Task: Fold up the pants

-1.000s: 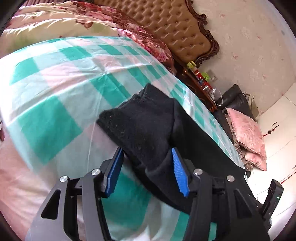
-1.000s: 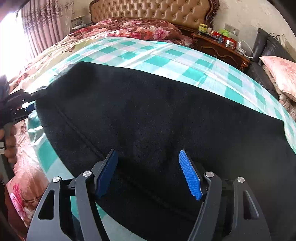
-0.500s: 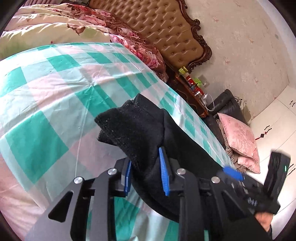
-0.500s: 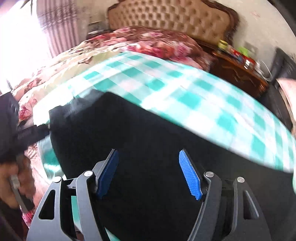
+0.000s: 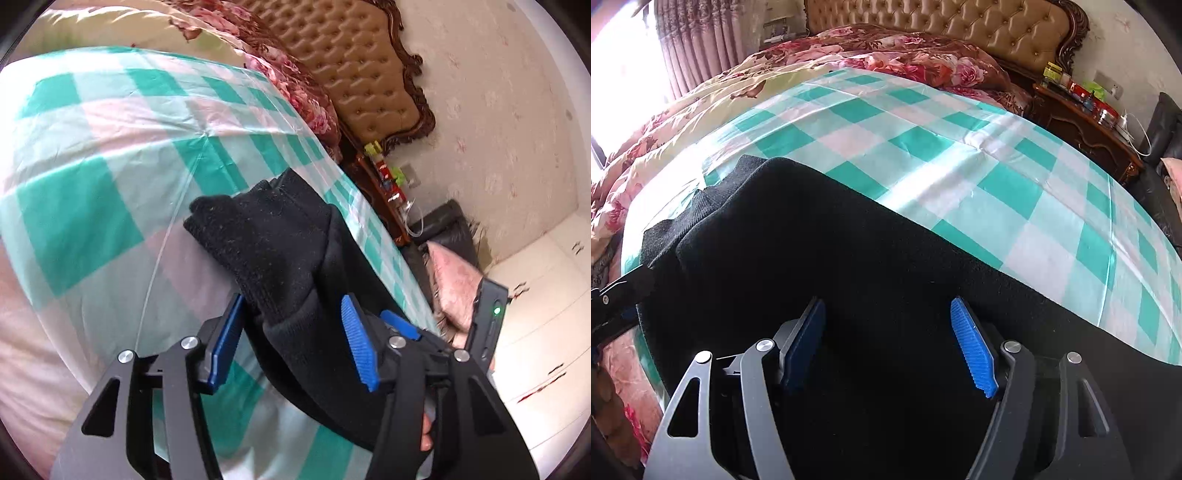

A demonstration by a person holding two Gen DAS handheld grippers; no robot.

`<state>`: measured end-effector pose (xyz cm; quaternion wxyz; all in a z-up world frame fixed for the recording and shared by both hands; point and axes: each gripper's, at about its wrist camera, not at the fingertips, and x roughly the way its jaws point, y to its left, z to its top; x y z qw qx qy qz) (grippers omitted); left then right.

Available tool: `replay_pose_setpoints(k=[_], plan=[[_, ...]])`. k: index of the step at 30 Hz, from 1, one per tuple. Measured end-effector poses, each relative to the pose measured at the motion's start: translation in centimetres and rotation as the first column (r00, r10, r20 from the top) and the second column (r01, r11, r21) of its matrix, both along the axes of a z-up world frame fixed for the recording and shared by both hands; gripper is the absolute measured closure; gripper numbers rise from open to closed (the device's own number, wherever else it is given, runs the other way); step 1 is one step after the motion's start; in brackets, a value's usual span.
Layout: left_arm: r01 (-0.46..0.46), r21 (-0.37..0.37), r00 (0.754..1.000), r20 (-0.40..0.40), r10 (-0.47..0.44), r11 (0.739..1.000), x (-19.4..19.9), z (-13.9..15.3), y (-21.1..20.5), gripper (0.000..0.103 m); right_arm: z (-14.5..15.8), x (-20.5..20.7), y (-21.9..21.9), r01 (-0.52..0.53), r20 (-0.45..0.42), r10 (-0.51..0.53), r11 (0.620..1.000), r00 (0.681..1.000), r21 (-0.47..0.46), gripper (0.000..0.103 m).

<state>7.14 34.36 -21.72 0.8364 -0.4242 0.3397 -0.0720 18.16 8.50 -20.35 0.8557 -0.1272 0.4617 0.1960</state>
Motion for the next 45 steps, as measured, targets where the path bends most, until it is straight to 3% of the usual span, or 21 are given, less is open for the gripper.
replay_pose_setpoints(k=[7, 12, 14, 20, 26, 28, 32, 34, 35, 38, 40, 42, 43, 44, 45], plan=[[-0.054, 0.017, 0.999, -0.009, 0.054, 0.998, 0.8, 0.2, 0.6, 0.052, -0.5, -0.3, -0.1, 0.003, 0.023, -0.003, 1.0, 1.0, 0.013, 0.034], [-0.078, -0.022, 0.997, -0.022, 0.078, 0.997, 1.9, 0.0, 2.2, 0.056, -0.5, -0.4, -0.2, 0.005, 0.028, -0.006, 1.0, 1.0, 0.02, 0.034], [-0.084, -0.033, 0.996, -0.032, 0.083, 0.996, 2.3, -0.3, 2.7, 0.067, -0.5, -0.5, -0.2, 0.006, 0.03, -0.007, 1.0, 1.0, 0.019, 0.034], [-0.084, -0.071, 0.996, -0.032, 0.082, 0.994, 2.9, -1.2, 3.7, 0.084, -0.5, -0.4, -0.2, 0.007, 0.032, -0.007, 1.0, 0.999, 0.018, 0.034], [-0.085, -0.087, 0.996, -0.008, 0.085, 0.993, 2.5, -1.5, 4.1, 0.091, -0.5, -0.4, -0.2, 0.007, 0.031, -0.008, 1.0, 1.0, 0.018, 0.034], [-0.092, -0.062, 0.996, -0.008, 0.092, 0.994, 2.5, -1.2, 3.8, 0.091, -0.5, -0.4, -0.2, 0.007, 0.029, -0.008, 1.0, 1.0, 0.021, 0.034], [-0.079, 0.166, 0.997, 0.038, 0.074, 0.983, 1.7, 2.7, 1.5, 0.092, -0.2, -0.2, -0.6, 0.005, 0.015, -0.006, 0.999, 1.0, 0.054, 0.034], [-0.065, 0.291, 0.997, 0.068, 0.047, 0.955, 1.3, 5.0, -0.3, 0.092, 0.6, 0.1, -2.1, 0.017, -0.032, -0.013, 0.988, 0.999, 0.155, 0.035], [-0.054, 0.395, 0.996, 0.092, 0.019, 0.917, 0.9, 6.8, -2.1, 0.092, 1.0, 0.3, -3.2, 0.046, -0.061, -0.033, 0.977, 0.998, 0.208, 0.035], [-0.036, 0.587, 0.988, 0.141, -0.059, 0.808, -0.2, 10.2, -6.6, 0.092, 3.2, 0.4, -8.2, 0.172, -0.148, -0.124, 0.911, 0.981, 0.375, 0.035], [-0.033, 0.694, 0.979, 0.168, -0.117, 0.72, -1.0, 12.1, -10.0, 0.092, 4.2, -0.1, -12.5, 0.261, -0.211, -0.181, 0.85, 0.961, 0.457, 0.034], [-0.033, 0.808, 0.962, 0.184, -0.199, 0.589, -2.2, 13.6, -15.1, 0.092, 4.8, -1.2, -17.1, 0.334, -0.267, -0.222, 0.791, 0.938, 0.513, 0.034], [-0.032, 0.836, 0.956, 0.186, -0.229, 0.548, -2.7, 13.8, -16.9, 0.092, 5.0, -1.8, -18.8, 0.358, -0.283, -0.238, 0.773, 0.929, 0.524, 0.033], [-0.028, 0.88, 0.943, 0.181, -0.281, 0.473, -3.4, 13.8, -20.2, 0.092, 5.2, -2.5, -20.4, 0.376, -0.294, -0.25, 0.754, 0.922, 0.538, 0.033], [-0.028, 0.908, 0.933, 0.174, -0.316, 0.418, -4.0, 13.6, -22.4, 0.092, 5.3, -3.3, -22.1, 0.388, -0.303, -0.255, 0.731, 0.918, 0.561, 0.033]])
